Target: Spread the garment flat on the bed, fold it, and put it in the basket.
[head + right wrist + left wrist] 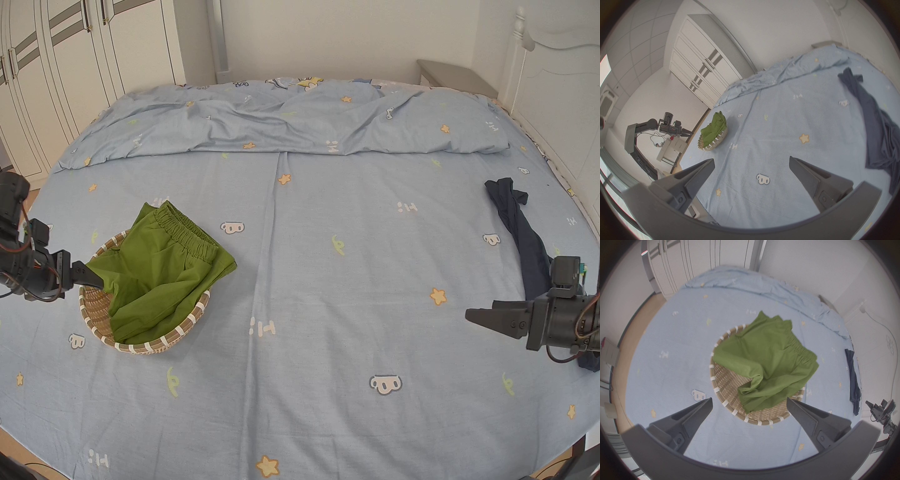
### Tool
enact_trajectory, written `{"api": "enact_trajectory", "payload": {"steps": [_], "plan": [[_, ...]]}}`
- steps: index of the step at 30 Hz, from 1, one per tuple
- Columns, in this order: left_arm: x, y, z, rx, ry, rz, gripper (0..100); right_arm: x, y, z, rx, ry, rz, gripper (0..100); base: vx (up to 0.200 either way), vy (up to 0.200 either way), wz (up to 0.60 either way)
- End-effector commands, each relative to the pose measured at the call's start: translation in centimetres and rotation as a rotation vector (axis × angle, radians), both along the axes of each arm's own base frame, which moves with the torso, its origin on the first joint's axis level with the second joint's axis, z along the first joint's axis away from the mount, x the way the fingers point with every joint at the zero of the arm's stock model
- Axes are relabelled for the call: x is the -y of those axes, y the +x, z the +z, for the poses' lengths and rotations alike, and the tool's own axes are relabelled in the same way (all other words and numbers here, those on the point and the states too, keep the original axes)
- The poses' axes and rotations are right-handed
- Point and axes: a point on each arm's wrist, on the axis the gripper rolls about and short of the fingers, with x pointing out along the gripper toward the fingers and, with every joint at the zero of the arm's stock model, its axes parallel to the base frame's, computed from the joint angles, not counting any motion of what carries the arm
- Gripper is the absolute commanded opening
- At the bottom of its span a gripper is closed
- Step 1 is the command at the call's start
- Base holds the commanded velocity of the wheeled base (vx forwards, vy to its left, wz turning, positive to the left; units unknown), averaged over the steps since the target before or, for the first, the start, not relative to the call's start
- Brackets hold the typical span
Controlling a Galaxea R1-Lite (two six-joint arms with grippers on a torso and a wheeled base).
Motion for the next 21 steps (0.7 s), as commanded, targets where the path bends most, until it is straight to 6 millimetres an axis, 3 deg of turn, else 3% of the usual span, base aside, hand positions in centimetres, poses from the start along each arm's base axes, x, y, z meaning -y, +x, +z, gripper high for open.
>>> {"api": "enact_trajectory", "payload": {"steps": [1,2,7,8,10,12,15,21], "plan": [[1.8,-9.5,4.1,0.218,0.043,0.007,100,2.1,-5.9,1.5,0.244,-0.036,0.011,100,0.0,0.0,0.0],[2.5,-11.9,3.9,0.27,0.047,-0.005,100,2.6,-7.0,0.4,0.257,-0.059,0.009,100,0.0,0.0,0.0],[4.0,-19.5,1.9,0.434,0.084,0.009,100,4.4,-11.6,-2.6,0.318,-0.048,-0.023,100,0.0,0.0,0.0],[4.1,-20.0,1.7,0.443,0.086,0.009,100,4.5,-11.8,-2.8,0.319,-0.047,-0.024,100,0.0,0.0,0.0],[4.8,-23.2,0.2,0.508,0.098,0.007,100,5.1,-13.6,-4.0,0.348,-0.036,-0.032,100,0.0,0.0,0.0],[5.1,-24.9,-1.5,0.531,0.1,-0.008,100,5.5,-14.8,-4.7,0.359,-0.029,-0.032,100,0.0,0.0,0.0],[5.4,-26.2,-4.0,0.542,0.093,-0.031,100,6.1,-16.7,-5.7,0.35,-0.018,-0.034,100,0.0,0.0,0.0],[5.2,-26.4,-7.1,0.548,0.063,-0.119,100,6.7,-18.9,-7.4,0.332,-0.022,-0.045,100,0.0,0.0,0.0]]}}
